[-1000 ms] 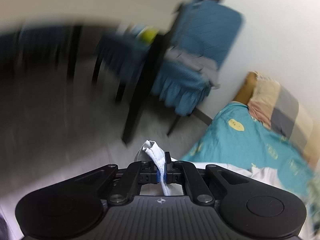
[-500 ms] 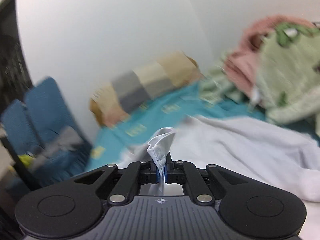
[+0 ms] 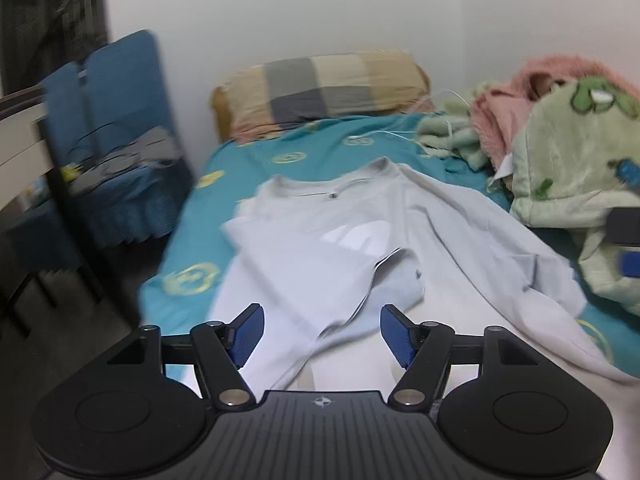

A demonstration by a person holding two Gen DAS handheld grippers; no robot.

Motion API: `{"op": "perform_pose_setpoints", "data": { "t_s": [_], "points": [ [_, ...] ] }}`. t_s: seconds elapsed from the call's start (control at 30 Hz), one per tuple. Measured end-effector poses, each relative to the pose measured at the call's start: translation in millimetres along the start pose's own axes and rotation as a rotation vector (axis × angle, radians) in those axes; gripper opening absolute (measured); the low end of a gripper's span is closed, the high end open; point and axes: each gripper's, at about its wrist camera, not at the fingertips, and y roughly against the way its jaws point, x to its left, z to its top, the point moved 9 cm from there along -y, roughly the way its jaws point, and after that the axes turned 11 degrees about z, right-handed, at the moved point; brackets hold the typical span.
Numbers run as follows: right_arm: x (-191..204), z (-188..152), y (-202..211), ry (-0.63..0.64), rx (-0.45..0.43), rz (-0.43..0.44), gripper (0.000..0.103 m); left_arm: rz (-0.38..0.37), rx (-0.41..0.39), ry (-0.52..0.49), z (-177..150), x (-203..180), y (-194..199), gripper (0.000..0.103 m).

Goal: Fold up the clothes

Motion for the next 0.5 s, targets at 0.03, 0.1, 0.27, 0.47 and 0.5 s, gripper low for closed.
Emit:
{"op": "perform_pose_setpoints", "data": {
  "t_s": [0.03, 0.1, 0.27, 0.47, 0.5],
  "points": [
    [6, -2, -2, 0.028, 0.01, 0.013, 0.075, -0.007, 0.002, 0.017, -3, 7, 15, 0.069],
    [20, -7, -6, 0.085, 0.03, 0.046, 0.071, -0.03, 0.003, 0.046, -9, 18, 37, 0.07],
    [57, -22, -20, 0.203, 0.112, 0.114, 0.053, -0.073, 0.009, 0.093, -18, 42, 51, 0.07],
    [100, -34, -82, 0.374, 0.199, 0.157, 0.054, -0.081, 0.036, 0.146, -32, 73, 30, 0.07],
    [102, -36, -99, 0.395, 0.21, 0.158, 0.054, -0.083, 0.04, 0.155, -34, 78, 26, 0.07]
  ]
}}
